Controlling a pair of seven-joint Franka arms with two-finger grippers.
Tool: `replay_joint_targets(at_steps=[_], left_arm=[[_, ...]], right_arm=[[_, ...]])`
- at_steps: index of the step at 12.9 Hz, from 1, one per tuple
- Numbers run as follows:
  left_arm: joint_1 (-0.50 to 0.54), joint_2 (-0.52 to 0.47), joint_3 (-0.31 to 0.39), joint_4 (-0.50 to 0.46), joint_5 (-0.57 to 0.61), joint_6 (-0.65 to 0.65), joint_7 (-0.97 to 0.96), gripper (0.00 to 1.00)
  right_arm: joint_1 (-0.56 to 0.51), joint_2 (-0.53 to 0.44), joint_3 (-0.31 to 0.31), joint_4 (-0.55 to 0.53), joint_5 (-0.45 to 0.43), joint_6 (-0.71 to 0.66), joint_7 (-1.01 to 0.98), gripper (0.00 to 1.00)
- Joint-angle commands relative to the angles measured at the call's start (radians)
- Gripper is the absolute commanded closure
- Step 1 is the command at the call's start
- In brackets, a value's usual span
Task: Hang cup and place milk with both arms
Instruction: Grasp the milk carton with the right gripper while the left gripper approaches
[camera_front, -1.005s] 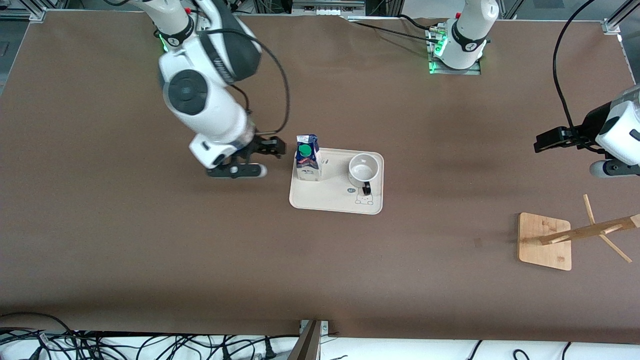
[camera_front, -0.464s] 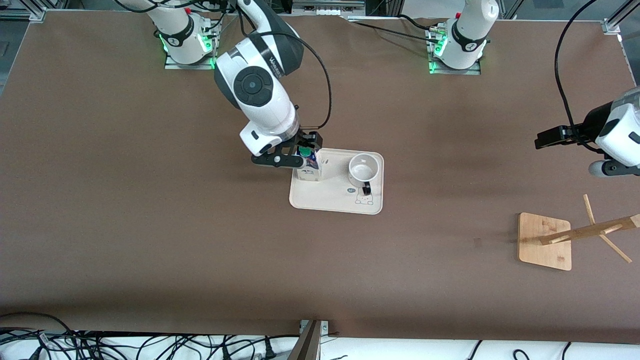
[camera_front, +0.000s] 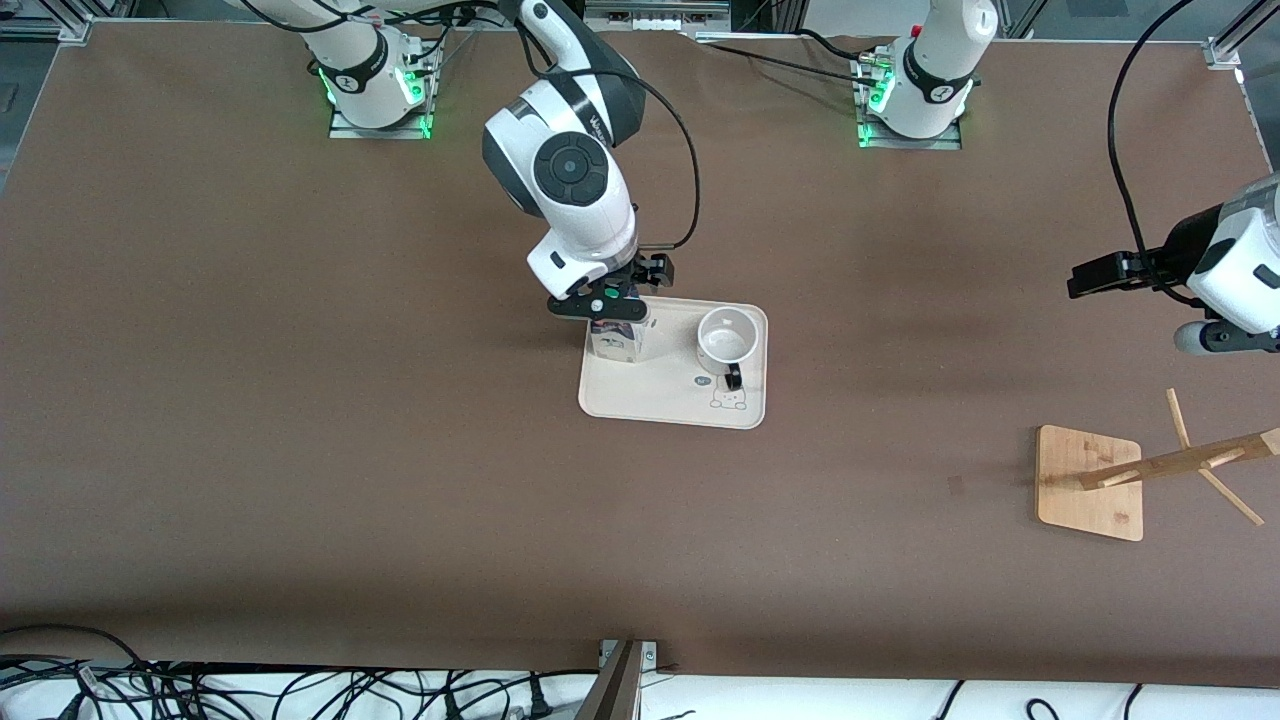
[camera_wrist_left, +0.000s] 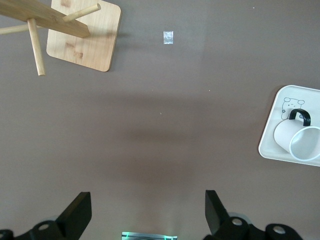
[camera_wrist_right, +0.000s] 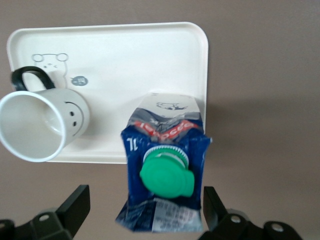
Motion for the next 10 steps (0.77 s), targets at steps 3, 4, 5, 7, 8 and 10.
replay_joint_targets(at_steps=[3, 4, 5, 7, 8, 10], left_arm=[[-0.001, 0.003, 0.003, 0.013, -0.019, -0.01, 0.019, 0.0], [-0.001, 0.005, 0.003, 0.006, -0.02, -0.01, 0.019, 0.0], [-0.001, 0.019, 0.002, 0.007, -0.025, -0.01, 0.021, 0.0], [-0.022, 0.025, -0.001, 0.013, -0.028, -0.008, 0.005, 0.0], [-0.039, 0.034, 0.0, 0.013, -0.026, -0.007, 0.002, 0.0], [-0.048, 0.051, -0.001, 0.012, -0.028, 0.004, 0.002, 0.0]], right_arm=[[0.009, -0.012, -0.01, -0.025, -0.02, 0.006, 0.013, 0.14], [0.009, -0.012, -0.01, -0.025, -0.02, 0.003, 0.011, 0.29], [0.009, -0.012, -0.011, -0.025, -0.02, 0.002, 0.009, 0.41], [0.009, -0.013, -0.013, -0.024, -0.02, -0.002, 0.008, 0.66], [0.008, -0.015, -0.013, -0.025, -0.02, -0.003, 0.008, 0.71], [0.0, -0.025, -0.028, -0.019, -0.02, -0.006, -0.036, 0.73]])
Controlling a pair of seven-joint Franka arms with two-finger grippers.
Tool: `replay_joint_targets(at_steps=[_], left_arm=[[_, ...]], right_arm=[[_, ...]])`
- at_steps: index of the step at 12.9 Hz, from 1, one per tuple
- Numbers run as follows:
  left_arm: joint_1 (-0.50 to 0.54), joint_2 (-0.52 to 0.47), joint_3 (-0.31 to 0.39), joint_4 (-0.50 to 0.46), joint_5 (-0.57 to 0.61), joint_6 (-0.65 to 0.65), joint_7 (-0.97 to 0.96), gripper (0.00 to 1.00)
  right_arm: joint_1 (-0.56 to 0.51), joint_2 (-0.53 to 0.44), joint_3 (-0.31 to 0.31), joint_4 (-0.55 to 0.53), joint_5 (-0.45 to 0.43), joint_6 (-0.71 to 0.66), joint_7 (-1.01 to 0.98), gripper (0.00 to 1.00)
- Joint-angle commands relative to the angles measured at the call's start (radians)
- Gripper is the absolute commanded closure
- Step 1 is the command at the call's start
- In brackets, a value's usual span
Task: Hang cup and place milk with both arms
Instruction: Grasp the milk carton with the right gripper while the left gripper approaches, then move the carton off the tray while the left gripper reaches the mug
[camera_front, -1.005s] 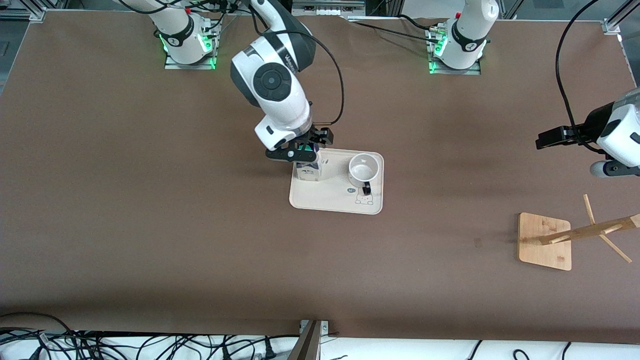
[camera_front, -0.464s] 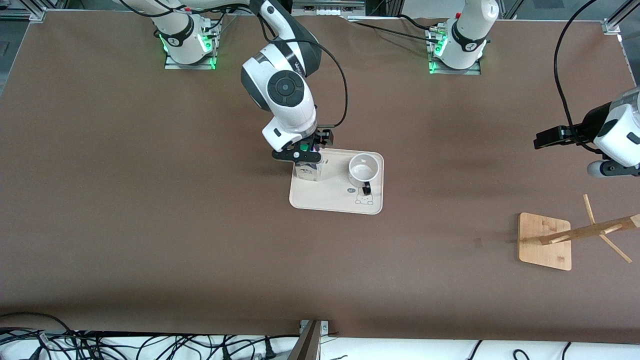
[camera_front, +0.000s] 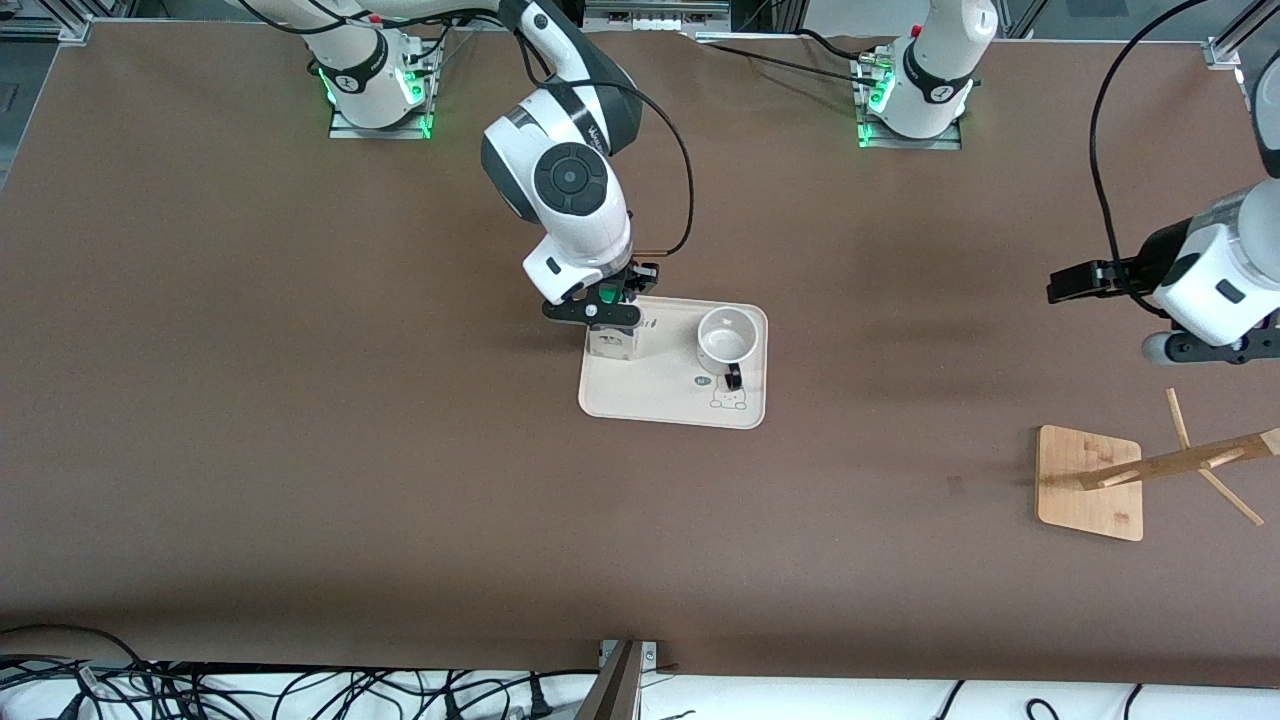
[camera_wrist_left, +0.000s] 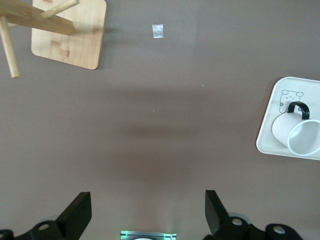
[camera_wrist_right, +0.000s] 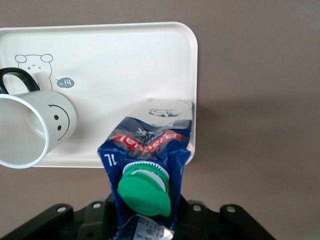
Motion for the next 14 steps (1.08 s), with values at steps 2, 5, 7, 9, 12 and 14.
replay_joint_targets(at_steps=[2, 5, 7, 9, 12, 14], left_arm=[[-0.013, 0.048, 0.001, 0.008, -0.028, 0.05, 0.003, 0.0], [-0.039, 0.095, -0.021, 0.014, -0.031, 0.09, -0.025, 0.0], [-0.072, 0.127, -0.025, 0.008, -0.031, 0.135, -0.033, 0.0], [-0.111, 0.163, -0.025, 0.009, -0.031, 0.178, -0.033, 0.0], [-0.178, 0.21, -0.027, 0.015, -0.032, 0.228, -0.06, 0.0], [-0.255, 0.256, -0.025, 0.015, -0.026, 0.262, -0.137, 0.0]], right_arm=[[-0.004, -0.045, -0.091, 0.018, -0.004, -0.093, -0.135, 0.73], [-0.079, -0.067, -0.171, 0.069, 0.009, -0.236, -0.355, 0.73], [-0.156, -0.085, -0.181, 0.058, 0.009, -0.271, -0.523, 0.73], [-0.233, -0.096, -0.187, 0.013, 0.018, -0.285, -0.636, 0.72], [-0.265, -0.122, -0.245, -0.069, 0.02, -0.264, -0.775, 0.72], [-0.265, -0.159, -0.292, -0.174, 0.023, -0.181, -0.864, 0.72]])
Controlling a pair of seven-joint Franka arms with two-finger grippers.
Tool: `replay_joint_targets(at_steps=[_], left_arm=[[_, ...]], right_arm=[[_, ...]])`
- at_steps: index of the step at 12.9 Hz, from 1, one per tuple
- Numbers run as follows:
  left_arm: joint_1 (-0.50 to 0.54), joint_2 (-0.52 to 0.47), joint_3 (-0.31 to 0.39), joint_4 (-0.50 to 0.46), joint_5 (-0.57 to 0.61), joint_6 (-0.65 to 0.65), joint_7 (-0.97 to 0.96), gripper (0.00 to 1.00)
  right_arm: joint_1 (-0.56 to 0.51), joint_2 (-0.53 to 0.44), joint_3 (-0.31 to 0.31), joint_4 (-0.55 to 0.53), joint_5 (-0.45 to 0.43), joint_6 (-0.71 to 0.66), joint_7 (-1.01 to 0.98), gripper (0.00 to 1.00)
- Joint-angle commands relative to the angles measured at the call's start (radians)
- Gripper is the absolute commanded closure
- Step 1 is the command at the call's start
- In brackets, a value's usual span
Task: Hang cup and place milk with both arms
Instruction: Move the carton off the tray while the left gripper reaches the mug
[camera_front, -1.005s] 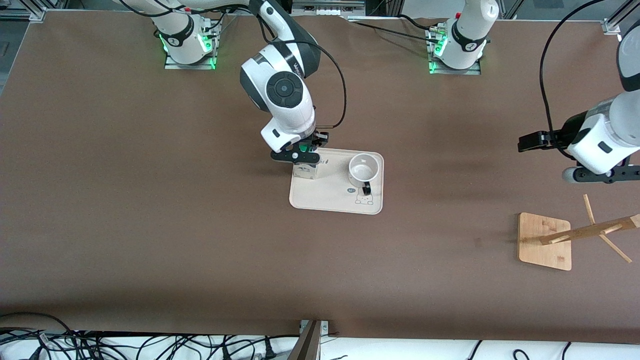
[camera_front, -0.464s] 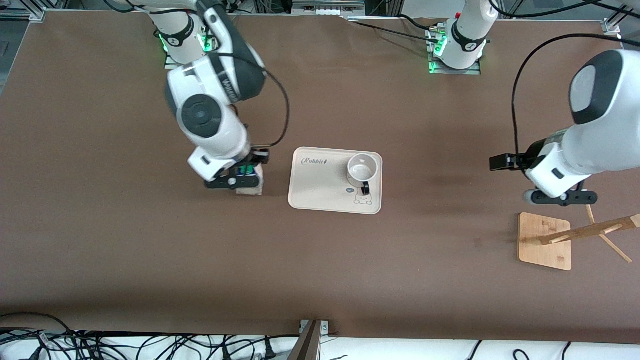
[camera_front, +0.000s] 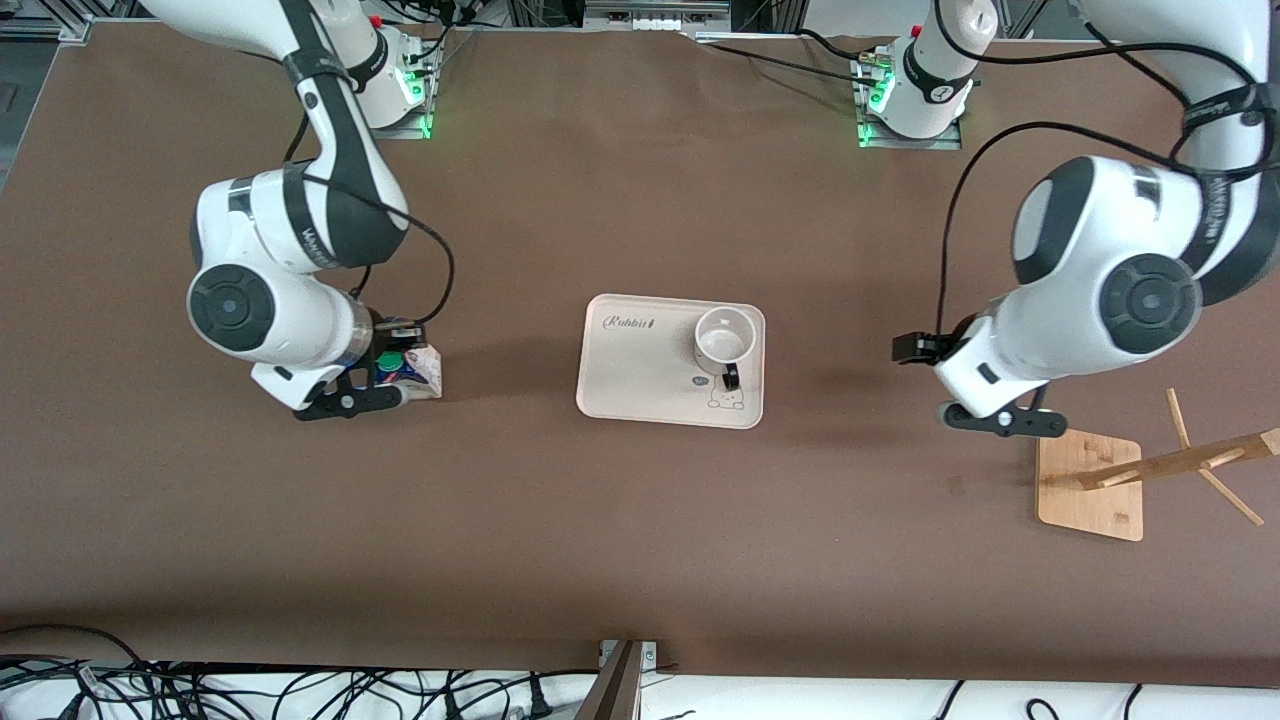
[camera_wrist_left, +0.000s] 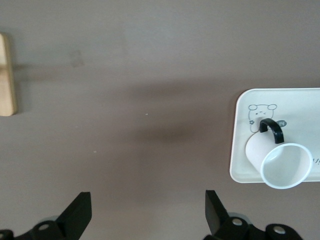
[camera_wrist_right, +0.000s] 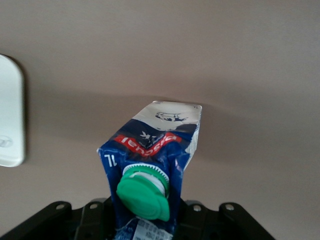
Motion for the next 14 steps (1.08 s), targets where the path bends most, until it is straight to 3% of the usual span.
replay_joint_targets(at_steps=[1, 4, 6, 7, 8, 10, 14], left_arm=[[-0.119, 0.069, 0.015, 0.02, -0.014, 0.044, -0.108, 0.0], [-0.164, 0.124, 0.006, 0.02, -0.024, 0.17, -0.196, 0.0], [-0.21, 0.158, 0.006, 0.021, -0.024, 0.225, -0.23, 0.0], [-0.227, 0.171, 0.006, 0.021, -0.023, 0.242, -0.263, 0.0], [-0.23, 0.177, 0.004, 0.021, -0.024, 0.262, -0.285, 0.0], [-0.259, 0.197, -0.002, 0.023, -0.026, 0.282, -0.343, 0.0], [-0.314, 0.218, -0.019, 0.018, -0.024, 0.351, -0.435, 0.0]], right_arm=[[0.005, -0.087, -0.05, -0.19, 0.019, 0.125, -0.099, 0.71], [0.003, -0.096, -0.064, -0.261, 0.032, 0.199, -0.127, 0.67], [-0.001, -0.09, -0.065, -0.261, 0.041, 0.199, -0.127, 0.56], [-0.01, -0.087, -0.065, -0.261, 0.045, 0.199, -0.127, 0.44], [-0.018, -0.082, -0.065, -0.259, 0.045, 0.201, -0.127, 0.25], [-0.024, -0.081, -0.067, -0.252, 0.059, 0.201, -0.127, 0.0], [-0.024, -0.081, -0.067, -0.242, 0.073, 0.199, -0.111, 0.0]])
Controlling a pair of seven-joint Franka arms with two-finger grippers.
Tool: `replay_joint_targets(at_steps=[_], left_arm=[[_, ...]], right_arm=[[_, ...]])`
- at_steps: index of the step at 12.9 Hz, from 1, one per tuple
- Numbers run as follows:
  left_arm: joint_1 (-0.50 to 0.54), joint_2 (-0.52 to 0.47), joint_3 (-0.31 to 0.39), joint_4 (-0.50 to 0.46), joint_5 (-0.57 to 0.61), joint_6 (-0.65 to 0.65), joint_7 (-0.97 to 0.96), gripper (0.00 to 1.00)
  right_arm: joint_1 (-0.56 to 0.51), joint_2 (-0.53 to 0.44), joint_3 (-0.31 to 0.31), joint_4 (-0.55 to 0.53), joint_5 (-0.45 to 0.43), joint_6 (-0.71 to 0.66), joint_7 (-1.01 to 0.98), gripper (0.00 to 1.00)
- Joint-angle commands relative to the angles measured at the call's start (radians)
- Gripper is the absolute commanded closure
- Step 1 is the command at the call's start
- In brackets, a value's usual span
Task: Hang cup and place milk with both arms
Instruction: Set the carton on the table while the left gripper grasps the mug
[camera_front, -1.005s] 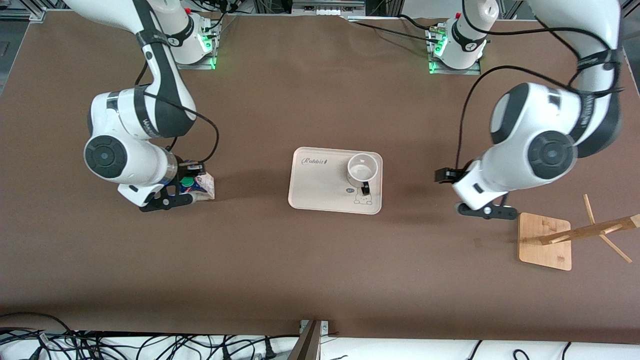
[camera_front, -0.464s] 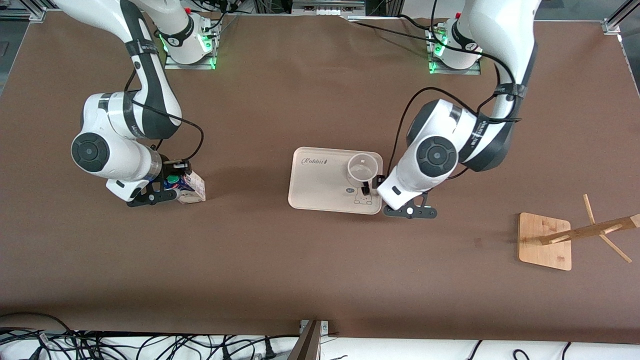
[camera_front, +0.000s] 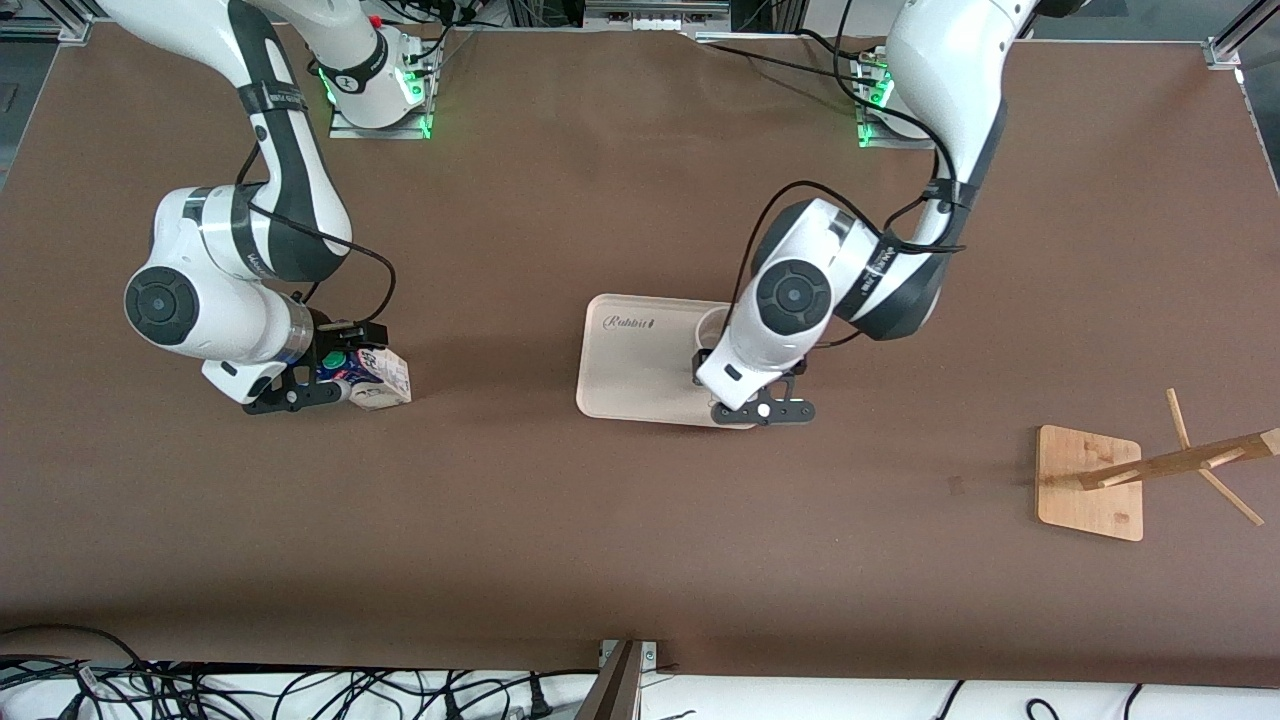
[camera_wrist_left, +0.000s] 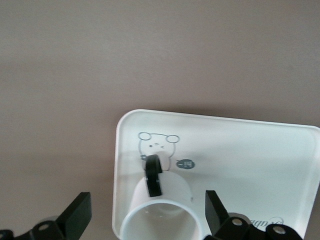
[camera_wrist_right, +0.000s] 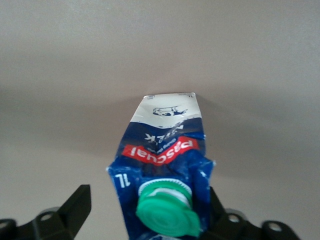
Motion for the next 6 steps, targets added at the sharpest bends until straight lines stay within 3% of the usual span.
replay_joint_targets(at_steps=[1, 3, 6], left_arm=[[-0.022, 0.004, -0.041, 0.007, -0.023, 0.012, -0.046, 0.0], [-0.024, 0.004, -0.082, 0.002, -0.007, 0.007, -0.102, 0.0], [-0.034, 0.01, -0.087, -0.021, -0.006, 0.01, -0.097, 0.0]], right_arm=[[-0.006, -0.019, 0.002, -0.002, 0.023, 0.009, -0.004, 0.0], [-0.006, -0.021, -0.001, 0.035, 0.021, -0.002, 0.009, 0.0], [-0.006, -0.035, -0.027, 0.099, 0.017, -0.051, 0.002, 0.0]])
